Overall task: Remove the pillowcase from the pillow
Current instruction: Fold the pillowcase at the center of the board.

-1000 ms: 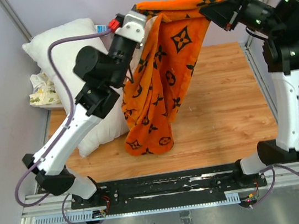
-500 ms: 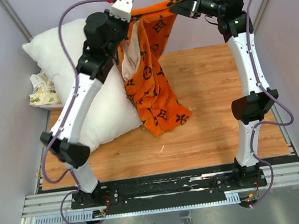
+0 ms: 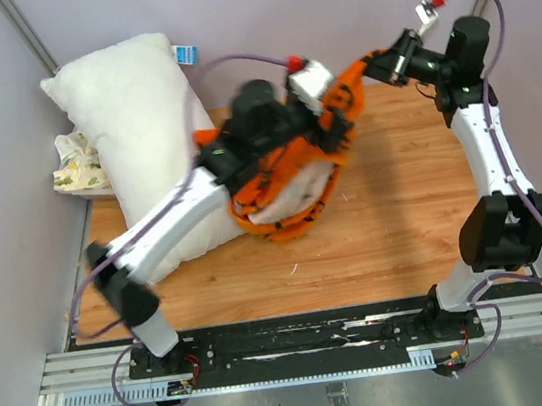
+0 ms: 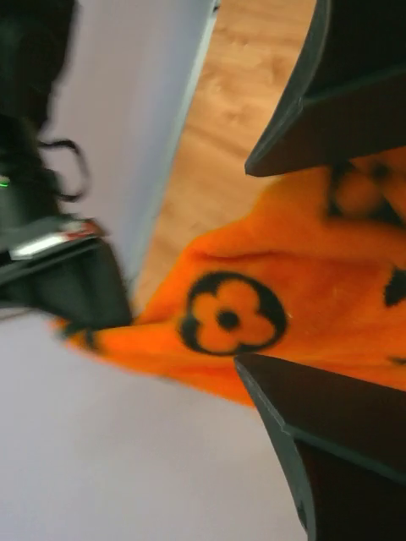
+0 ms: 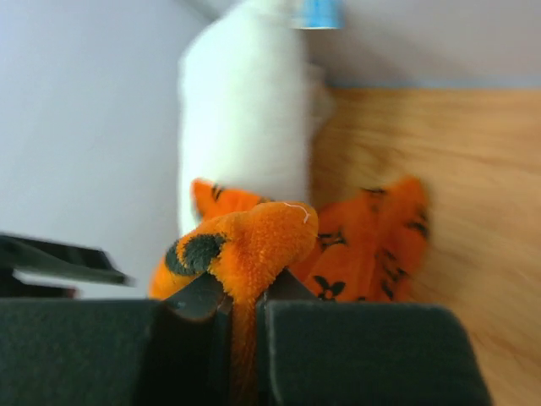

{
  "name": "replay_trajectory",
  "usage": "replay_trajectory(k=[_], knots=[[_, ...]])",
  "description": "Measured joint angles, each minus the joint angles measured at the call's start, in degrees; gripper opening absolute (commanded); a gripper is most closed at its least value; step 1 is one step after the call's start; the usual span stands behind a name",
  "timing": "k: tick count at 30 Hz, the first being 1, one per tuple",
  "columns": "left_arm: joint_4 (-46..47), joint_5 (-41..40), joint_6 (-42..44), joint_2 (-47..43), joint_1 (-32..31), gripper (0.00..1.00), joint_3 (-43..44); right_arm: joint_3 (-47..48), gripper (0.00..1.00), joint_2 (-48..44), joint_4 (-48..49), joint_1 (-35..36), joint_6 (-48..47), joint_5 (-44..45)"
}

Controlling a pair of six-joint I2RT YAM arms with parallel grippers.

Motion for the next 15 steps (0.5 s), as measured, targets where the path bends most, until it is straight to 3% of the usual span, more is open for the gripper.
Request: replay_trajectory(k=[3, 6, 9, 15], knots=[[1.5, -1.2, -3.5, 15.0, -1.4, 0.99, -1.0, -10.7, 0.01, 1.6, 1.1, -9.1, 1.4, 2.0], [-0.7, -1.4, -6.2, 21.6, -1.5, 0.99, -9.6, -16.7, 0.01, 5.5, 0.1, -15.3, 2.6, 4.7], [-2.7, 0.5, -8.9, 19.6, -0.1, 0.99, -13.6, -18.7, 0.01, 7.1, -1.1, -17.6, 3.0, 7.2], [7.3, 1.8, -14.9, 6.6, 10.6, 0.99, -11.2, -18.1, 0.01, 7.0, 1.4, -16.6, 2.6, 7.4]])
